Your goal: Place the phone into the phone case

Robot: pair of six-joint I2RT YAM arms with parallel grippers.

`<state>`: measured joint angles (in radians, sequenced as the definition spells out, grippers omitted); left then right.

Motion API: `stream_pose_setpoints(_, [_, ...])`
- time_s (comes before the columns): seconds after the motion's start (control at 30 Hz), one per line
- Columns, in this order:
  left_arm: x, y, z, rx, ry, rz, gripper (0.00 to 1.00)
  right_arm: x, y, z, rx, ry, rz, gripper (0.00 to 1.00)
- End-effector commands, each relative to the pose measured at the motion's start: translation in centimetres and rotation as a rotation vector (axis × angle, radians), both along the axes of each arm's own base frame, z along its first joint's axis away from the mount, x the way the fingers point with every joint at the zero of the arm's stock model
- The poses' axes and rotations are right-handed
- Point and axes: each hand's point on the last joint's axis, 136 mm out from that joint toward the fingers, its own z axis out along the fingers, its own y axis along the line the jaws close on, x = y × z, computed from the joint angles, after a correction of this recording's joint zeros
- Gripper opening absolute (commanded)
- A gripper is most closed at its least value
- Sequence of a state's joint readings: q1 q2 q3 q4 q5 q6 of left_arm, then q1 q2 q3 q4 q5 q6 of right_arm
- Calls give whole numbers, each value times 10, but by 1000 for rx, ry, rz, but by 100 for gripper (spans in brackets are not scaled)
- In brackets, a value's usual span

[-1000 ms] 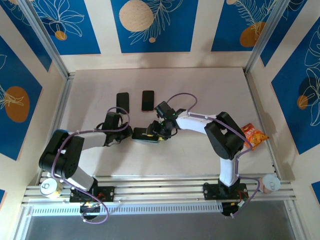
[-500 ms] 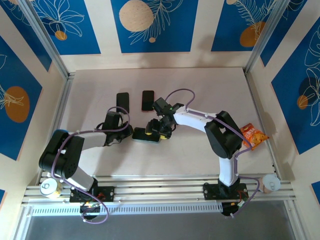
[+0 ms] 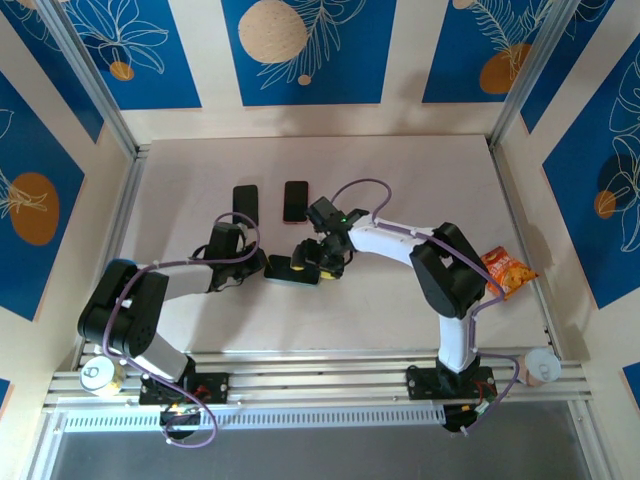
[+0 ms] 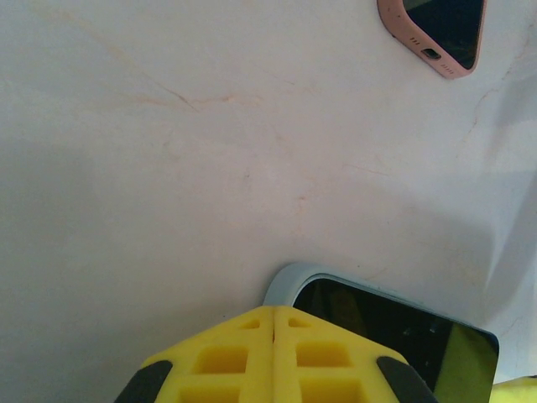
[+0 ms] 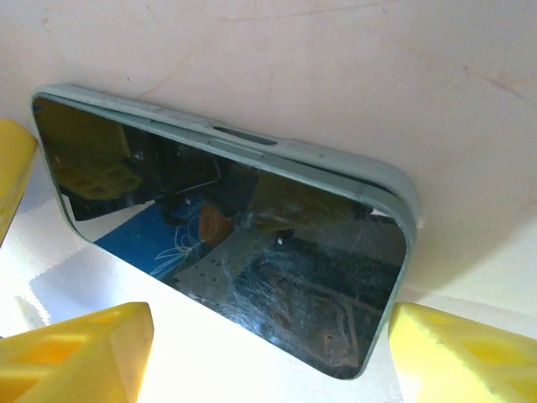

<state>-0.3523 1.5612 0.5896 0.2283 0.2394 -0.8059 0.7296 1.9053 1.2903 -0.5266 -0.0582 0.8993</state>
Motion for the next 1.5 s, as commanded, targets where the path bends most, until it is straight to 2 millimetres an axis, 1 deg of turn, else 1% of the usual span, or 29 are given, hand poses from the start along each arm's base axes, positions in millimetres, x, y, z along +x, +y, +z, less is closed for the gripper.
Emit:
stream_pose_setpoints(0.0, [-6, -10, 6, -22, -7, -49, 0, -2, 1, 22, 57, -71, 7, 74])
stream_pose_setpoints(0.07, [-7, -10, 7, -16, -7, -57, 0, -4, -3, 24, 65, -88, 3, 73])
stream_pose_setpoints(0.13, [-9, -10, 9, -9, -7, -64, 0, -8, -9, 23, 70, -101, -2, 71])
stream_pose_setpoints(0.2, [-11, -10, 12, -5, -11, -66, 0, -13, -11, 23, 85, -109, 1, 63])
stream_pose_setpoints(0.23, [-11, -10, 14, -3, -15, -66, 0, -15, -12, 21, 89, -111, 2, 56])
stream_pose_setpoints(0.3, [-12, -10, 21, 6, -28, -71, 0, -19, -14, 18, 96, -111, 8, 33])
stream_pose_setpoints(0.37, [-13, -11, 27, 15, -45, -79, 0, -23, -16, 13, 87, -106, 7, 13])
stream_pose_setpoints(0.4, [-12, -12, 31, 17, -51, -80, 0, -25, -17, 9, 81, -103, 5, 5])
stream_pose_setpoints(0.43, [-11, -13, 33, 18, -57, -85, 0, -26, -18, 7, 81, -100, 5, 0])
stream_pose_setpoints(0.57, [-8, -19, 36, 15, -66, -101, 0, -32, -19, -3, 71, -84, 8, 0])
stream_pose_setpoints(0.83, [0, -31, 25, 9, -51, -110, 0, -34, -18, -17, 15, -67, 42, 0])
stream_pose_setpoints(1.1, [4, -36, 13, 16, -29, -119, 0, -35, -20, -27, -65, -35, 59, 0])
stream_pose_setpoints(1.23, [0, -35, 2, 28, -2, -122, 0, -36, -22, -34, -117, -10, 79, 0])
stream_pose_setpoints(1.37, [-7, -32, -14, 40, 37, -122, 0, -39, -24, -45, -196, 14, 116, 0])
stream_pose_setpoints(1.47, [-13, -29, -25, 49, 62, -122, 0, -42, -20, -53, -241, 27, 160, 0])
